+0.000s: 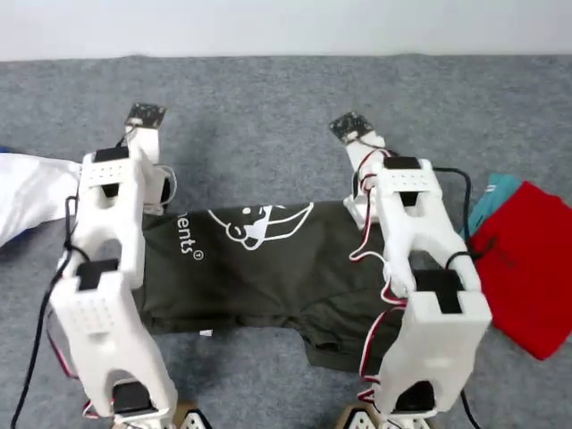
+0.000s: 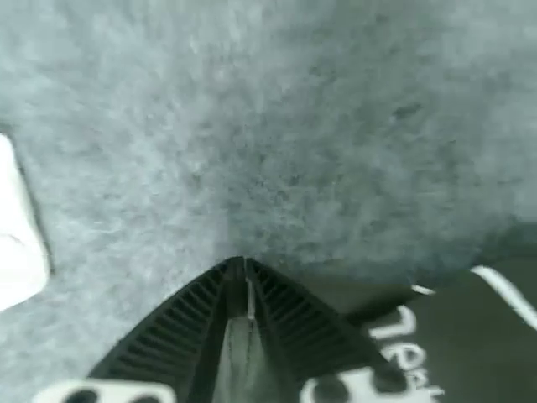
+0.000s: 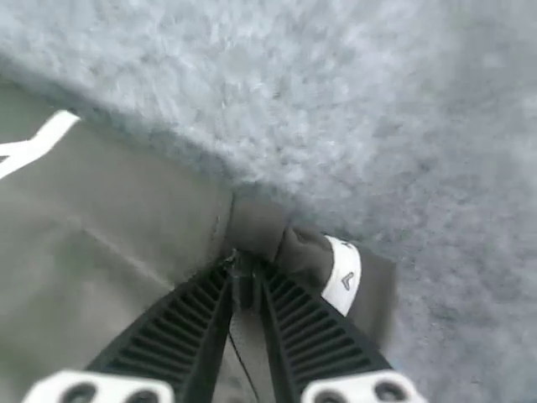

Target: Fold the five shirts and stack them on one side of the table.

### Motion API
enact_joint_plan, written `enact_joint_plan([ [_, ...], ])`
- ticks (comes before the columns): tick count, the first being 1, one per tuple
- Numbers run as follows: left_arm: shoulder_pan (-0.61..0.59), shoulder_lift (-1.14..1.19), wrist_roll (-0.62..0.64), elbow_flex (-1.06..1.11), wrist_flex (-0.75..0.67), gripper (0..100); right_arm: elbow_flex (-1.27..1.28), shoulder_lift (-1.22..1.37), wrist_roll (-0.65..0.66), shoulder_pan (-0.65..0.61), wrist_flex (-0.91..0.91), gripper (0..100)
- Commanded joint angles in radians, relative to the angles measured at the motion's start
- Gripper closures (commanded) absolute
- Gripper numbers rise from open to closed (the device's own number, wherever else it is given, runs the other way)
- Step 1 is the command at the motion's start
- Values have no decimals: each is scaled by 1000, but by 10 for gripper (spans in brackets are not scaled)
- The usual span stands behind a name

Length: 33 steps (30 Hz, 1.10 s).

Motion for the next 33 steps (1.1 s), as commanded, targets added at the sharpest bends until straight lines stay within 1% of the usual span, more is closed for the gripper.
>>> enact_joint_plan([
  [1, -34, 115, 5, -259, 157, 992, -35, 10, -11, 31, -16, 988],
  [7, -106, 356, 0, -613, 425, 994, -37, 21, -6, 96, -24, 988],
  [10, -140, 427, -8, -785, 519, 994, -44, 16, -6, 119, -19, 988],
  [12, -152, 440, -5, -894, 555, 994, -66, 16, -6, 122, 2, 988],
  [15, -155, 413, -3, -986, 555, 994, -120, 16, -6, 114, 64, 988],
  [19, -127, 310, -3, -995, 555, 994, -227, 1, -11, 102, 168, 988],
  [23, -95, 193, -3, -966, 555, 994, -301, -67, -12, 85, 251, 988],
  [28, -46, 25, -3, -845, 555, 994, -316, -217, -12, 74, 323, 988],
  [33, 25, -158, -9, -645, 555, 993, -316, -366, -14, 74, 447, 988],
])
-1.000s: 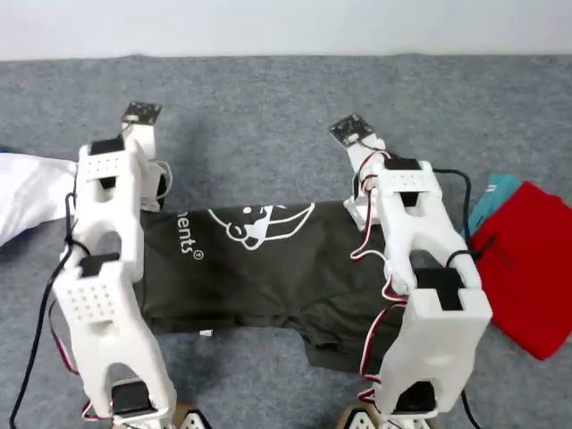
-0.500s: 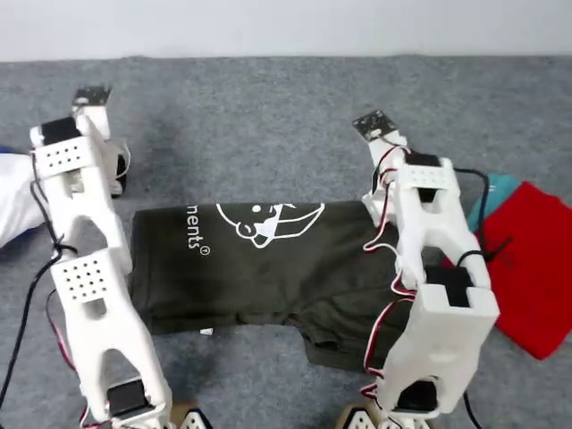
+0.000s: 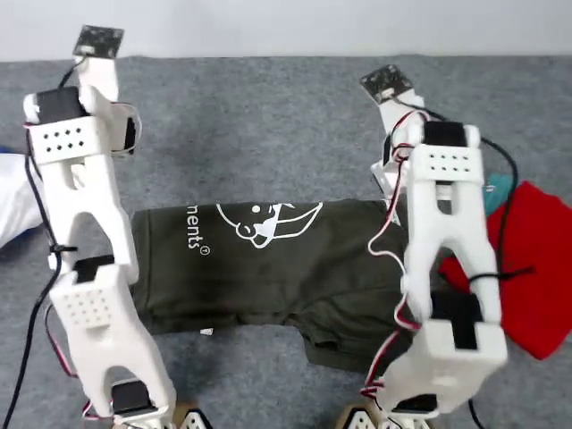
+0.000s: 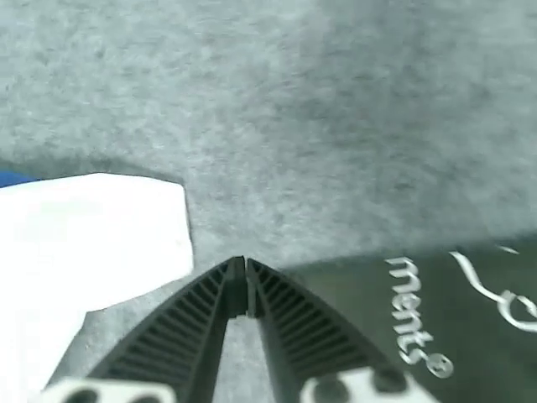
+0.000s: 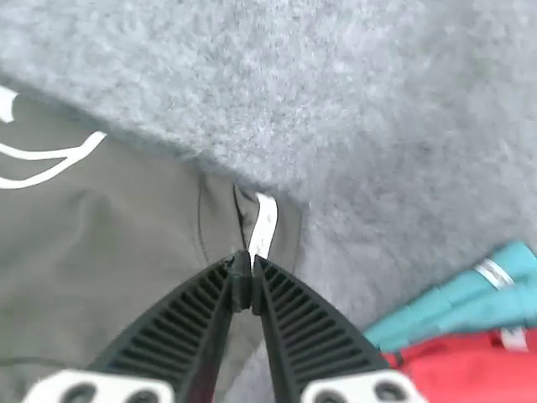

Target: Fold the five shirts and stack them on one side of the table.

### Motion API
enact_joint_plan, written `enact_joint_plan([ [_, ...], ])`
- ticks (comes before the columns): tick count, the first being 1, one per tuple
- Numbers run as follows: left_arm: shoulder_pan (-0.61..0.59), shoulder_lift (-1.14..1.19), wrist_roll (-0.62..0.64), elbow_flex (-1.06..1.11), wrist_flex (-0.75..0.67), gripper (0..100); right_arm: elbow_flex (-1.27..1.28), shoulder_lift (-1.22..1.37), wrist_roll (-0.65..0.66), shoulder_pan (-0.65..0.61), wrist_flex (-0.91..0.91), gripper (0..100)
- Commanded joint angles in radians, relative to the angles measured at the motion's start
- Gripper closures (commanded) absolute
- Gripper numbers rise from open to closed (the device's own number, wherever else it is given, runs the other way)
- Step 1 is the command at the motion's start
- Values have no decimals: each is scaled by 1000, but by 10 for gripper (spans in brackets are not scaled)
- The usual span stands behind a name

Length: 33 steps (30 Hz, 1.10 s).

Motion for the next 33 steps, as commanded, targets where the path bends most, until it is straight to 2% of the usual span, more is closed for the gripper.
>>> enact_joint_plan([
  [1, 61, -192, -9, 127, 29, 993, -55, -160, -12, -5, 96, 988],
  [9, 279, -443, -9, 433, 26, 993, -55, -335, -40, 36, 303, 987],
  [13, 414, -509, -9, 549, 26, 993, -55, -443, -87, 110, 392, 987],
  [17, 557, -548, -9, 628, 26, 993, -48, -544, -89, 225, 466, 987],
  [21, 713, -559, -9, 682, 26, 993, 6, -661, -80, 401, 464, 987],
  [26, 893, -540, -12, 710, 20, 991, 160, -782, 43, 578, 464, 987],
  [33, 1074, -451, -23, 725, 12, 861, 339, -918, 135, 776, 463, 987],
])
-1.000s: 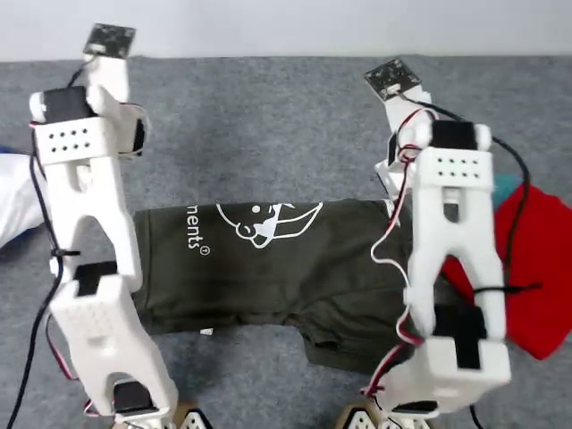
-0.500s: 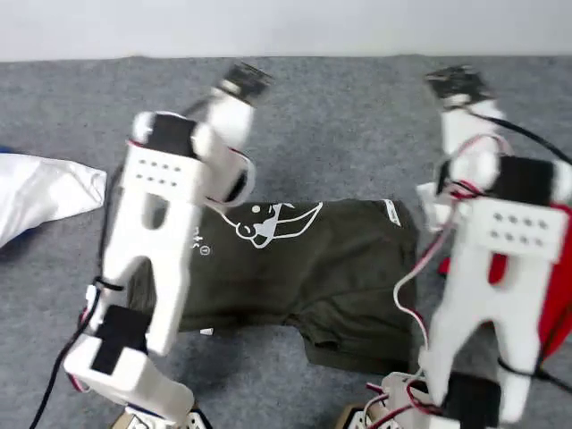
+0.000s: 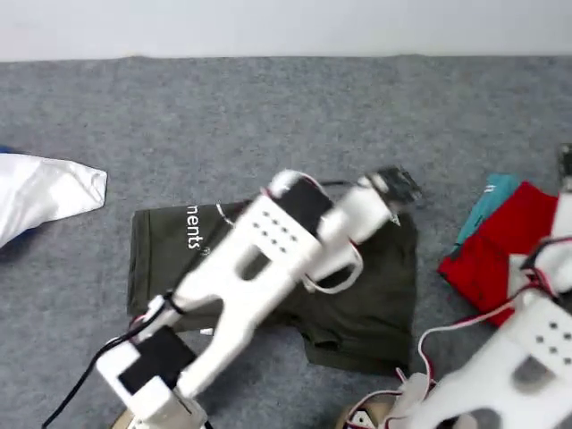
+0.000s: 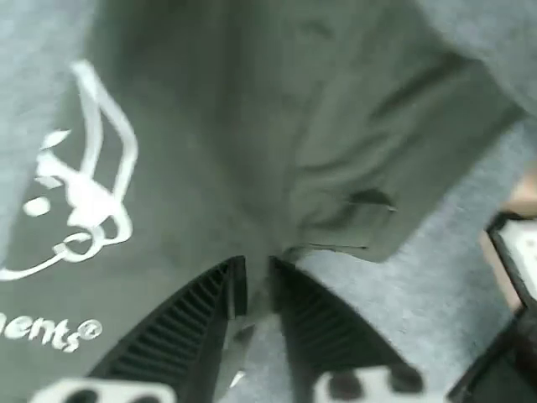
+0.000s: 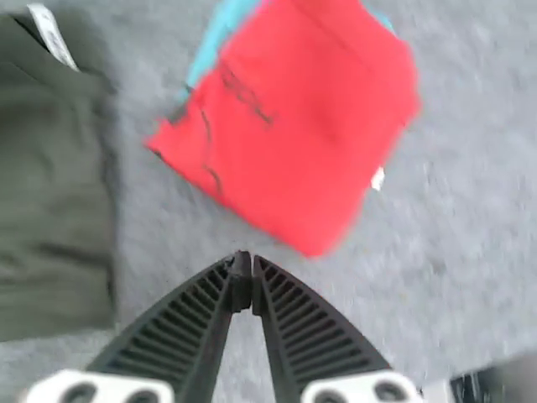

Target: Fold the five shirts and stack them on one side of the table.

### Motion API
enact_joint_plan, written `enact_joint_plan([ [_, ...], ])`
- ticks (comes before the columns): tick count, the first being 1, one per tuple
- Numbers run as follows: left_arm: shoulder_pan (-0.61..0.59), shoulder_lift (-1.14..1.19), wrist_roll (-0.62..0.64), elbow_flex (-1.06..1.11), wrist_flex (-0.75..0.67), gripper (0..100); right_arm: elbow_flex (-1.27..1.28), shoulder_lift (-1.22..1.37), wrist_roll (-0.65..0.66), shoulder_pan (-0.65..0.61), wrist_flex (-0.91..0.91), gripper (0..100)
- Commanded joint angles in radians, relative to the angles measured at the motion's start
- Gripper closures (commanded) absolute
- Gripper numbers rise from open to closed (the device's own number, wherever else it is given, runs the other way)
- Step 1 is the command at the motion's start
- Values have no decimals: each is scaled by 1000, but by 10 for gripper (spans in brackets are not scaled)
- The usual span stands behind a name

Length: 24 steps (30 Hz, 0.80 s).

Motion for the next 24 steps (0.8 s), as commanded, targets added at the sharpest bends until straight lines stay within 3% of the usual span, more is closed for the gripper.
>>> enact_joint_plan([
  [1, 97, 28, -20, -7, 6, 852, 58, -82, 55, 96, 38, 987],
  [8, 233, 204, -83, -12, 5, 819, 172, -194, 103, 186, 38, 987],
  [24, 247, 420, -86, -16, -141, 819, 245, -332, 103, 193, 38, 987],
])
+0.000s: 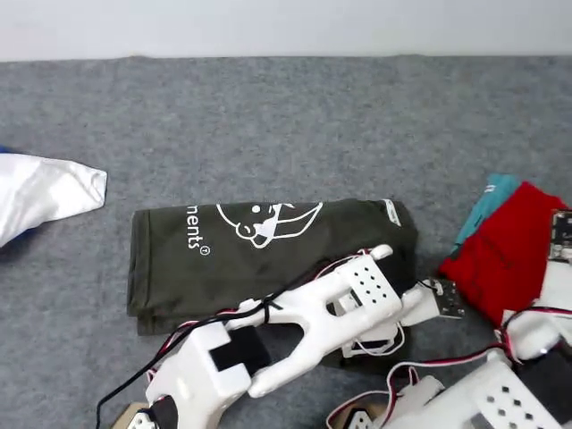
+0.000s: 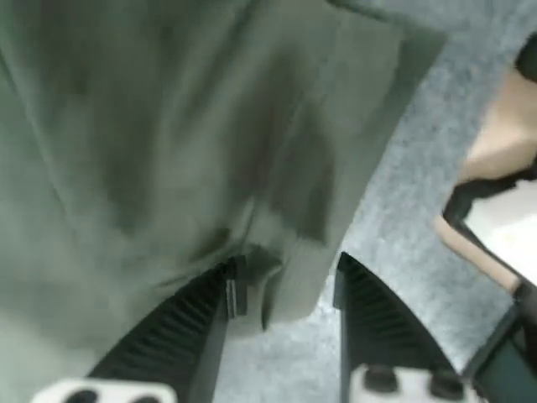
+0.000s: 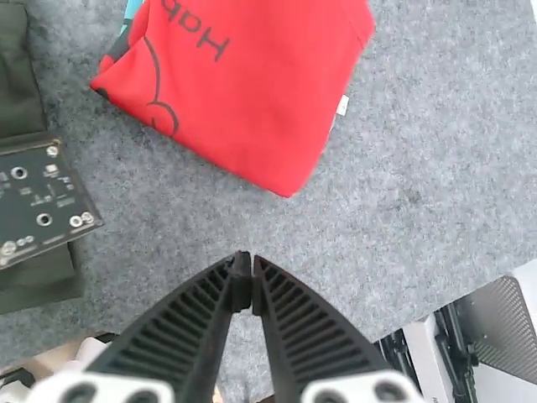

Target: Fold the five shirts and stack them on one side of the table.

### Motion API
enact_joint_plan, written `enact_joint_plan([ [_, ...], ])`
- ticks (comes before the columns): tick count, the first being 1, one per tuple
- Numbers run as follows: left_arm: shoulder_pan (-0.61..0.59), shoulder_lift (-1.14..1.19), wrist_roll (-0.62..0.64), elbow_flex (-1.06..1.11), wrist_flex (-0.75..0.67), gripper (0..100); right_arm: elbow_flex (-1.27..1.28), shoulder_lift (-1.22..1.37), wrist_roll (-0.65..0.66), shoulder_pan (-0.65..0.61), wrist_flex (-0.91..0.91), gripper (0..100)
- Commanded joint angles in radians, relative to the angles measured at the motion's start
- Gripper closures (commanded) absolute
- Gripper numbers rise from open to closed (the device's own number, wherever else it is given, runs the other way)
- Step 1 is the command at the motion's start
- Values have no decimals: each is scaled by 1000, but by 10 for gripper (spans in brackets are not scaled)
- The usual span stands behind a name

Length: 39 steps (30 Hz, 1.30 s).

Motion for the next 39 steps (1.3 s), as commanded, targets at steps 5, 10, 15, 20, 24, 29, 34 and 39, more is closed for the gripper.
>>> enact_joint_plan([
  [5, 15, 89, -6, -22, -38, 820, -6, -10, 9, 7, 36, 987],
  [10, 15, 109, -3, -44, -38, 882, -6, -10, 6, 8, 38, 987],
  [15, 14, 109, -5, -44, -71, 976, -6, -12, 3, 8, 38, 987],
  [20, 15, 101, -3, -45, -72, 994, -5, -7, 5, 56, 38, 987],
  [24, 15, 94, -2, -50, -66, 994, 18, -10, 8, 102, 36, 987],
  [29, 9, -20, -2, -56, -48, 994, 40, -12, 8, 107, 36, 987],
  [34, -3, -98, -2, -56, -52, 994, 40, -12, 6, 104, 36, 987],
  [39, -104, -100, -8, -70, -83, 994, 41, -12, 2, 102, 36, 987],
])
